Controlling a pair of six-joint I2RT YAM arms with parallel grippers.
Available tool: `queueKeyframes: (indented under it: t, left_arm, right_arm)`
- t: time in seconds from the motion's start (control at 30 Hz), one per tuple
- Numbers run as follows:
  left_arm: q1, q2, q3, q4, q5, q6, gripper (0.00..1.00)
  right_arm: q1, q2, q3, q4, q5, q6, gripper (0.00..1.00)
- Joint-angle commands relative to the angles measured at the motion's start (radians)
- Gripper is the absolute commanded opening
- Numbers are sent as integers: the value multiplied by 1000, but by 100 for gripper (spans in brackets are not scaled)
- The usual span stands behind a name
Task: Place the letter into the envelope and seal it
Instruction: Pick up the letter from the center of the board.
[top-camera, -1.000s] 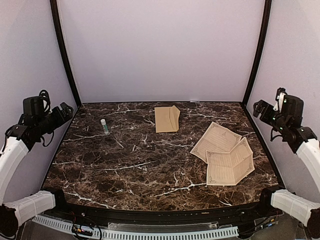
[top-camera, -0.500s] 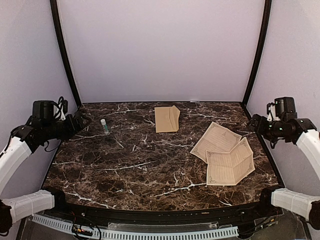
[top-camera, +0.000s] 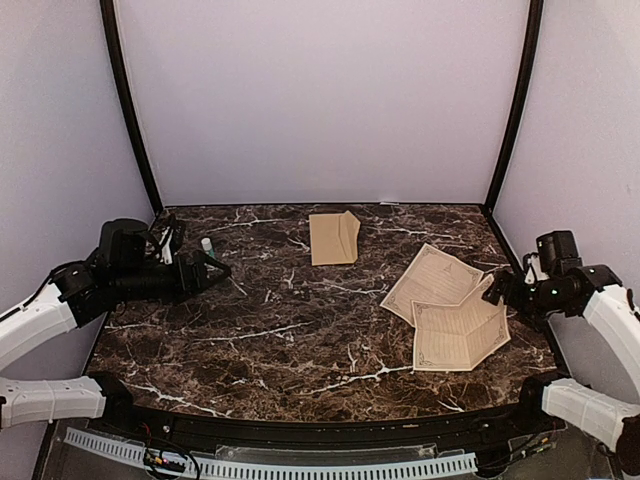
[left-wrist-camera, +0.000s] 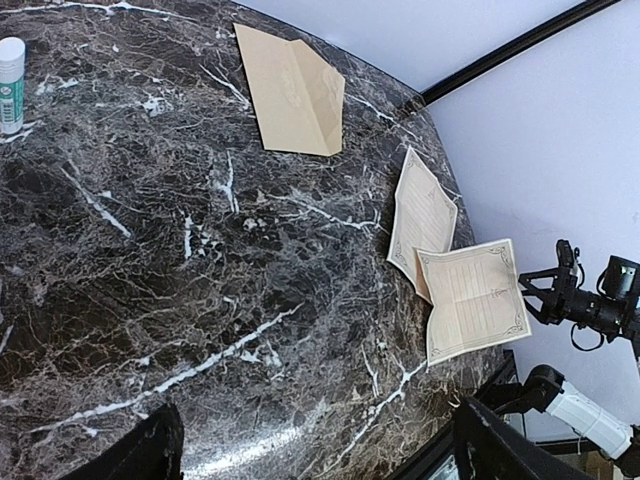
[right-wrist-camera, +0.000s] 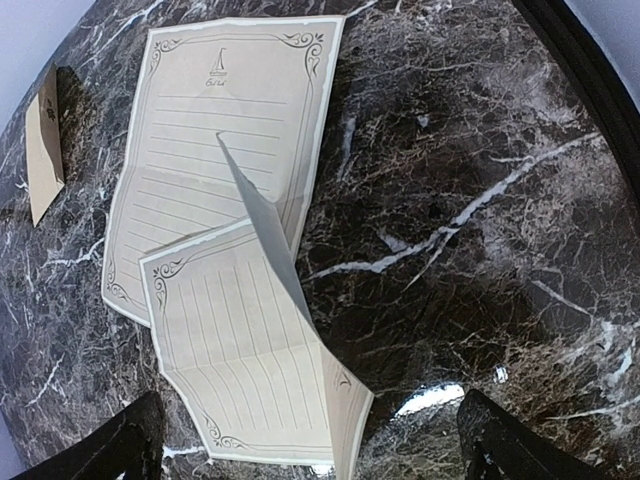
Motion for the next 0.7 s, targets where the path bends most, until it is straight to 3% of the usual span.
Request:
queueKeyframes:
  t: [0.0,0.27,0.53,0.67]
  left_arm:
    - [-47,5,-7,56,-18,-8,92]
    - [-90,43,-6,95,-36,-24,92]
    - [-100,36,-17,113,-37,-11,92]
    - [-100,19,-28,112,-53,-44,92]
  right_arm:
    - [19,-24,-25,-5,4,32,98]
    - [65,5,-44,29,5,43,85]
    - [102,40,-63,86,13,56,57]
    - [113,45,-60,97,23,65,50]
